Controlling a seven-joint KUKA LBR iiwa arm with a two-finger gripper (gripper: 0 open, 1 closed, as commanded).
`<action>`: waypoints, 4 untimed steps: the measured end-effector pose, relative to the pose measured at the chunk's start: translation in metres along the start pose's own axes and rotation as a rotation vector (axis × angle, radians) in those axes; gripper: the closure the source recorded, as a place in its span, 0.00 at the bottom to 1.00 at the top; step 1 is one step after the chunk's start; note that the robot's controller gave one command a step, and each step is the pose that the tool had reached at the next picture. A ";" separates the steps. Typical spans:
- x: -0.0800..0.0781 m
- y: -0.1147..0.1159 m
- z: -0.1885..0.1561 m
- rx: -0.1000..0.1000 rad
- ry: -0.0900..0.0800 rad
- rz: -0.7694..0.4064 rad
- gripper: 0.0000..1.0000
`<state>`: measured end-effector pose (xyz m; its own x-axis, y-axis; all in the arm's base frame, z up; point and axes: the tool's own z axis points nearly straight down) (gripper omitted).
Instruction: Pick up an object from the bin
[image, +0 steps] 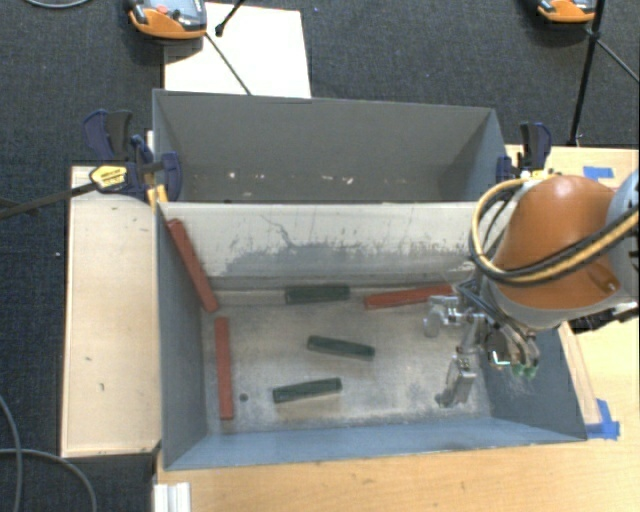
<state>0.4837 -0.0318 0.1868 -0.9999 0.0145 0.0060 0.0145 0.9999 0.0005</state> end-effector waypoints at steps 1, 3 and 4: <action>-0.002 0.000 -0.004 0.000 -0.008 -0.001 0.00; -0.043 0.057 0.071 0.000 -0.005 -0.192 0.00; -0.062 0.105 0.116 -0.001 -0.008 0.073 1.00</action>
Offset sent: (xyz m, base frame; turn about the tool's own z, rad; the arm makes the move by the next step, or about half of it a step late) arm 0.0294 0.0541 -0.0917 -0.0649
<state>0.5469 0.0719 0.0706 -0.9962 0.0871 -0.0024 0.0871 0.9962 0.0013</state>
